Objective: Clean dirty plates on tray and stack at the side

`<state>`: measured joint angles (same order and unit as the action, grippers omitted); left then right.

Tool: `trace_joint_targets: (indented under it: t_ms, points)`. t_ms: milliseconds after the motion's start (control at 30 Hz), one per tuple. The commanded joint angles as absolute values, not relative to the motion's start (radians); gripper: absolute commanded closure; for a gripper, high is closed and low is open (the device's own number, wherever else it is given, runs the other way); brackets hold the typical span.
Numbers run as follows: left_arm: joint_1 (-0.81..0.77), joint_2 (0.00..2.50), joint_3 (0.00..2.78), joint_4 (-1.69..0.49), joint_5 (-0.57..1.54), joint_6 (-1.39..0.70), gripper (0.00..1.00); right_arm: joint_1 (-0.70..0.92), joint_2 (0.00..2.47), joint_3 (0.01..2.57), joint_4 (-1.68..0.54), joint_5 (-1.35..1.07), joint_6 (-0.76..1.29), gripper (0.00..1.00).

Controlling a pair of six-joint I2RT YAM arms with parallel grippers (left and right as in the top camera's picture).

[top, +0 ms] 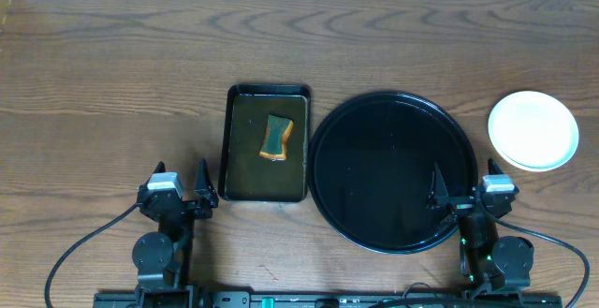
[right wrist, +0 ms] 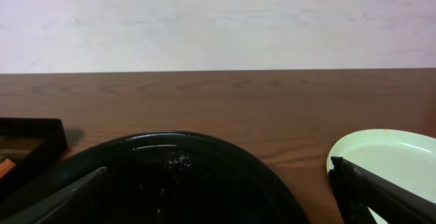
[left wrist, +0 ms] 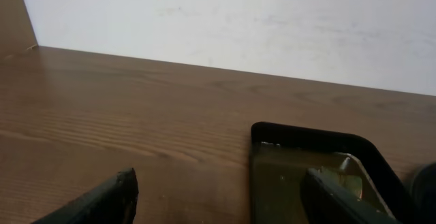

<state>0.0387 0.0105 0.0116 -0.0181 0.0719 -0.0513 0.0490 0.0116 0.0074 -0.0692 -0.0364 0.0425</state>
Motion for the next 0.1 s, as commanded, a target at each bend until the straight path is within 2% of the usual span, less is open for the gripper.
trace_joint_targets:
  t_ms: [0, 67]
  points:
    - [0.043, 0.004, 0.004, -0.064, 0.094, -0.041, 0.23, 0.06, 0.005, 0.006, -0.073, -0.03, 0.047, 0.01]
    - [0.043, 0.004, 0.004, -0.064, 0.093, -0.041, 0.23, 0.06, 0.005, 0.006, -0.073, -0.03, 0.047, 0.01]
